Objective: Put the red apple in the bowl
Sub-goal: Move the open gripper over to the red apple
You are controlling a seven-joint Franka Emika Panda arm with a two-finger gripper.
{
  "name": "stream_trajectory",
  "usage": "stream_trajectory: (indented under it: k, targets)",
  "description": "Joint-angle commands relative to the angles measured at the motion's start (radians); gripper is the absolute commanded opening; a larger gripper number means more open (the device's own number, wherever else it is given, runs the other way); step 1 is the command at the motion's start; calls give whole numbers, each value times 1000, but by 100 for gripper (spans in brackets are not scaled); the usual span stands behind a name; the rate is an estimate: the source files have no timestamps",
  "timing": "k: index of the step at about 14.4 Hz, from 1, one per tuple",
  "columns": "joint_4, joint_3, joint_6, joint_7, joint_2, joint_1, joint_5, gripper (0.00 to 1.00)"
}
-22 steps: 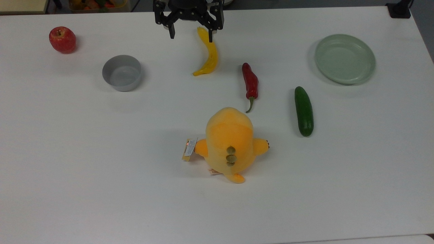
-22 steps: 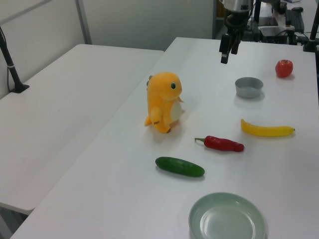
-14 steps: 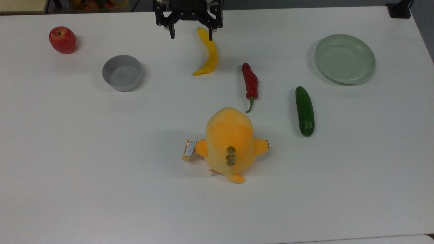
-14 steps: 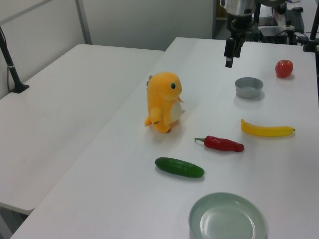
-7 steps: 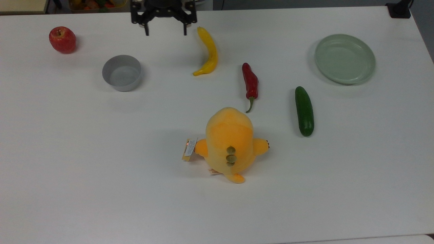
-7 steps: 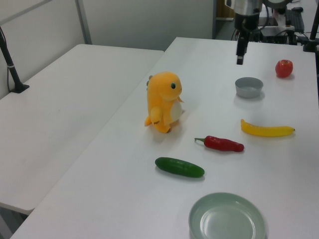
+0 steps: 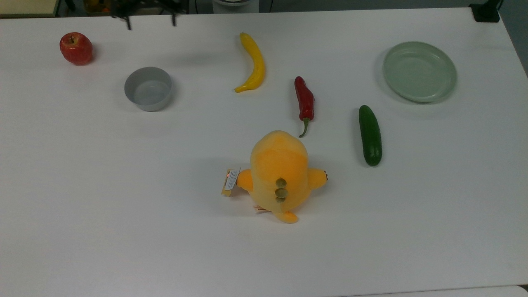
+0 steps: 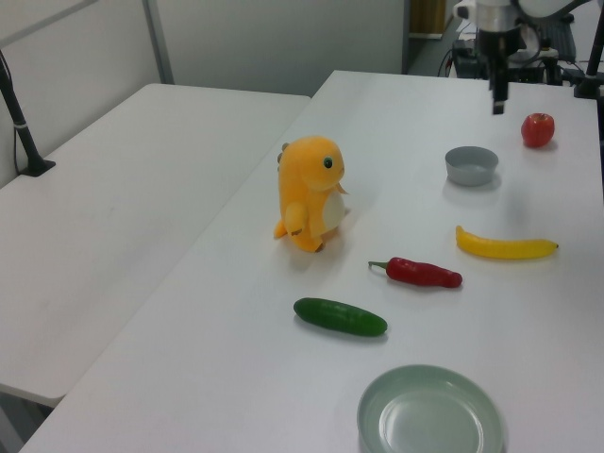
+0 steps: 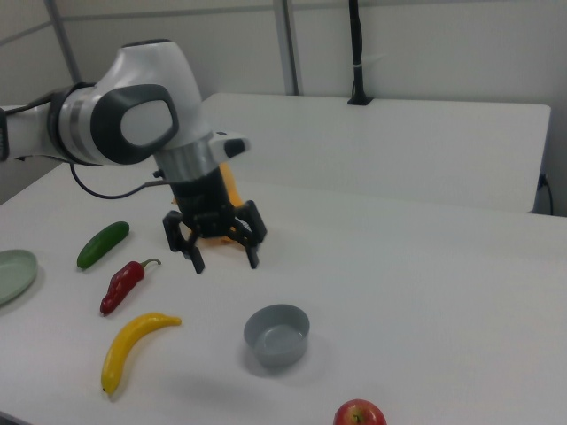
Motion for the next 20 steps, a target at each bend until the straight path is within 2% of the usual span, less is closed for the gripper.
stream_trajectory:
  k: [1,5,10,14,20]
  targets:
    - [-60,-82,34,-302,-69,-68,-26,100]
    - [-106,-179,144,-580,-68,-133,-28,100]
    - [-120,-262,236,-878,-40,-181,-55,100]
    - [-126,-271,333,-906,64,-199,-109,100]
    - [-124,-271,408,-909,167,-222,-120,100]
